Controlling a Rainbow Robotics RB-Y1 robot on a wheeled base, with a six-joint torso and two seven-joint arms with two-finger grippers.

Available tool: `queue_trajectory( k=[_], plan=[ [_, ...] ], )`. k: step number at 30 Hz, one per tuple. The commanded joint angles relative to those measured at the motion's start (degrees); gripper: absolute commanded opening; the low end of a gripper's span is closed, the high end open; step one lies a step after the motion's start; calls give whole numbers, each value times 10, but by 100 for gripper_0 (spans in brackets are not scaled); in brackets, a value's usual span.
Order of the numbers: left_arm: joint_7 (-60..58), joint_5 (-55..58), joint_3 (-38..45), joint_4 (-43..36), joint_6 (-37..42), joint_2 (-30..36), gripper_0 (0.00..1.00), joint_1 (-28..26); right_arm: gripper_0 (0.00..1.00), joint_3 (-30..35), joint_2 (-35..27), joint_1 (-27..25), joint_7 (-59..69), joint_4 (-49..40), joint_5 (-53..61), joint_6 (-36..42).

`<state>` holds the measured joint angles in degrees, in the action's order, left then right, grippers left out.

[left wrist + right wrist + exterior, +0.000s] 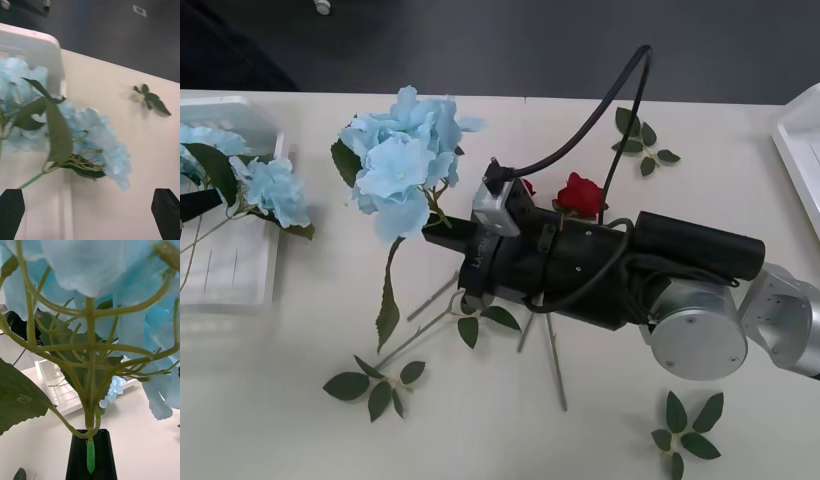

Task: Put the red flowers into the right box and the blue flowers into the left box

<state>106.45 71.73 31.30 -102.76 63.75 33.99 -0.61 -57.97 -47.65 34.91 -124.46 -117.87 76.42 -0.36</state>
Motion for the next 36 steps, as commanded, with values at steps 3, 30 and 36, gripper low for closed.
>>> queue_trajectory(
  k=[3,30,36],
  plan=[
    [103,79,6,-18,56,15,100,-1,0,-5,14,19,1,4,4,-11],
    [486,337,-98,48,234,-111,100,18,0,-4,6,20,-1,10,1,-33],
    [486,301,-124,48,236,-154,100,30,0,-4,4,19,-2,9,0,-36]
  ],
)
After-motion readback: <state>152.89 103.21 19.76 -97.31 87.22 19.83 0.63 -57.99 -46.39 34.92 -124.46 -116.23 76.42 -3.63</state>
